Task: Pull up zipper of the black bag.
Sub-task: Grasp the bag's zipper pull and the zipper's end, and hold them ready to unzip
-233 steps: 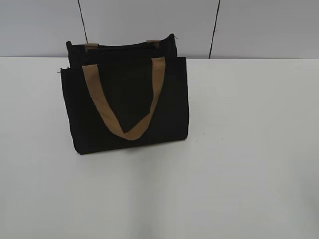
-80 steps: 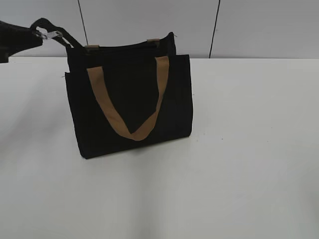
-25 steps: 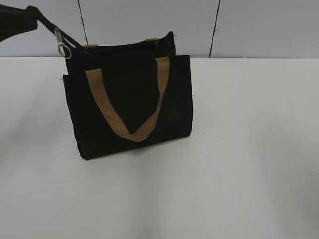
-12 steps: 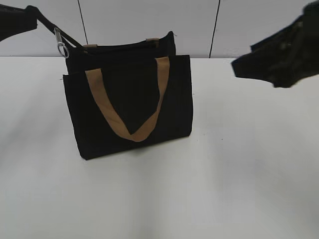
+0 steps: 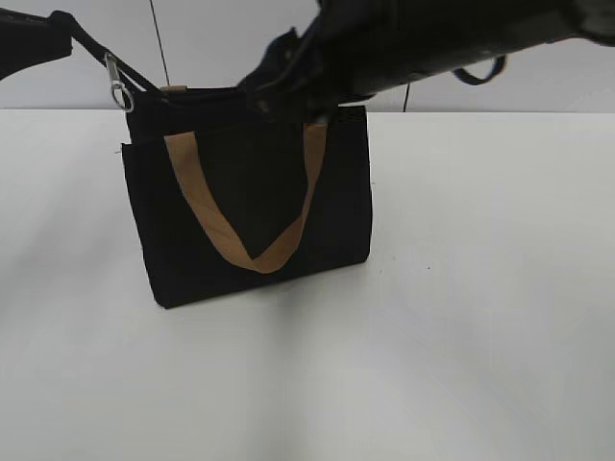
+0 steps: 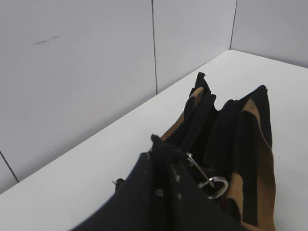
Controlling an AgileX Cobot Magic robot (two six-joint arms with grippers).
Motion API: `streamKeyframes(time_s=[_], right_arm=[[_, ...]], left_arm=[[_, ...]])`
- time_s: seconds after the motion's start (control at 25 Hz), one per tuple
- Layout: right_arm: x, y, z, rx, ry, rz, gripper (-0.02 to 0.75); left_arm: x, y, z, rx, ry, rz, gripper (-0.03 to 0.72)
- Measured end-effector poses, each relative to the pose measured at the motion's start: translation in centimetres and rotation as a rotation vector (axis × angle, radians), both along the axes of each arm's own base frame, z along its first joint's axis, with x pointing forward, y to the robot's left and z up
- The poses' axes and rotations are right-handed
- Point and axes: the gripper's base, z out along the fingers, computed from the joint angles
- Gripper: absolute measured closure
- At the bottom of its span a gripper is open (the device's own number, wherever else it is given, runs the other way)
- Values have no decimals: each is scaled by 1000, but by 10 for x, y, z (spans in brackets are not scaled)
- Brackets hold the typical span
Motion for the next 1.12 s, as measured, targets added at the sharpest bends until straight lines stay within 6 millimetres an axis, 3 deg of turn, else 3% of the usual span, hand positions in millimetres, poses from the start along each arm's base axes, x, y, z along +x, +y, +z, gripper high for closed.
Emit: streamKeyframes(time_s=[0.24, 0.48, 0.8, 1.12], right_arm=[[21, 58, -20, -9, 6, 78, 361], [34, 96, -40, -14, 11, 116, 361], [39, 120, -57, 17, 40, 111, 361], [40, 125, -50, 92, 60, 74, 361]], left_arm=[[0, 0, 0, 0, 0, 0, 666], [0, 0, 0, -1, 0, 0, 666], [0, 0, 0, -4, -1, -6, 666], [-1, -1, 0, -5, -1, -9, 666]])
